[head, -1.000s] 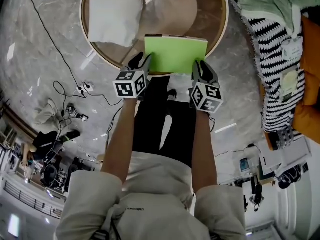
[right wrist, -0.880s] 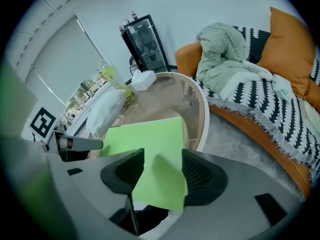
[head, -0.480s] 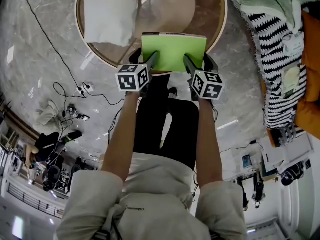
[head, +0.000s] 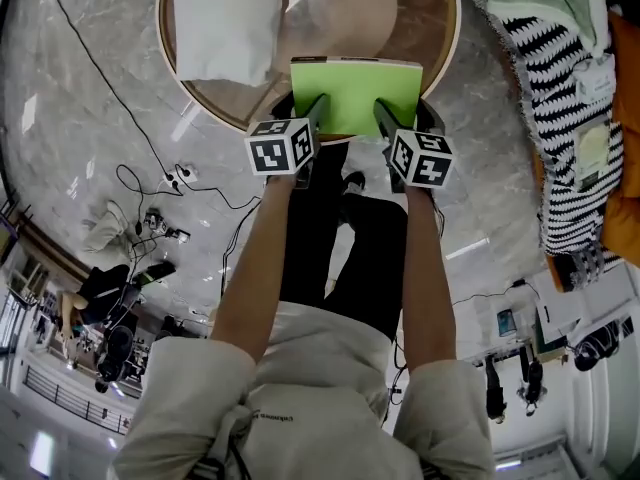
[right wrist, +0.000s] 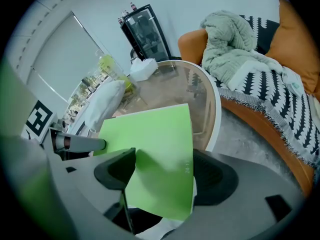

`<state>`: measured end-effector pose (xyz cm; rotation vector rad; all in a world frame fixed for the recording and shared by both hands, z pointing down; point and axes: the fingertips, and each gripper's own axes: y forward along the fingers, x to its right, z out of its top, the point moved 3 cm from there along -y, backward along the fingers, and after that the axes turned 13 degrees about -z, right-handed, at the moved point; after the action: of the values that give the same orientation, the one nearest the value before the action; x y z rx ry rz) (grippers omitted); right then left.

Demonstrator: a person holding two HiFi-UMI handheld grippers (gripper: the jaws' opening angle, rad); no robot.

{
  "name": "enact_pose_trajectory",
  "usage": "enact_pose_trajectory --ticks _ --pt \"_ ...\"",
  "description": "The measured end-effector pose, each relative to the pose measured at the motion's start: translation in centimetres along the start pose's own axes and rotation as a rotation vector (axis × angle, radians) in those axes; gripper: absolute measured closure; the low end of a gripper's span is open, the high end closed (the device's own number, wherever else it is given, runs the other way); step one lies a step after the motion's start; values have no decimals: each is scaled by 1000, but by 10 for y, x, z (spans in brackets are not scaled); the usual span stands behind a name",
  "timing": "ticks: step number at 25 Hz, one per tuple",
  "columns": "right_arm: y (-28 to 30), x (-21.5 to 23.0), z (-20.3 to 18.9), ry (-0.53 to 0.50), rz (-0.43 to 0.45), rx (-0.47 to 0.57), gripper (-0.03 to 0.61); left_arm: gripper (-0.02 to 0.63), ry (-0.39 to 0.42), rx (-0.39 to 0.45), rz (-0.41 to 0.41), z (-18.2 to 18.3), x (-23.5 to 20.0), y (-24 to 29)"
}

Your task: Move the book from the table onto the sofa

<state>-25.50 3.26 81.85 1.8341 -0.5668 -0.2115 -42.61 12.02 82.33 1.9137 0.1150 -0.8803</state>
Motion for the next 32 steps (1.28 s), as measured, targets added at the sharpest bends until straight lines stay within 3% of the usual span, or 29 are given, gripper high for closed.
enact_pose_trajectory --ticks 15,21,32 --pt "-104 0 47 122 -75 154 268 357 180 6 -67 66 81 -64" --pt "-176 5 65 158 -119 234 268 357 281 26 -131 90 137 -102" --pt "-290 56 99 247 -217 434 268 357 468 106 -240 129 260 -131"
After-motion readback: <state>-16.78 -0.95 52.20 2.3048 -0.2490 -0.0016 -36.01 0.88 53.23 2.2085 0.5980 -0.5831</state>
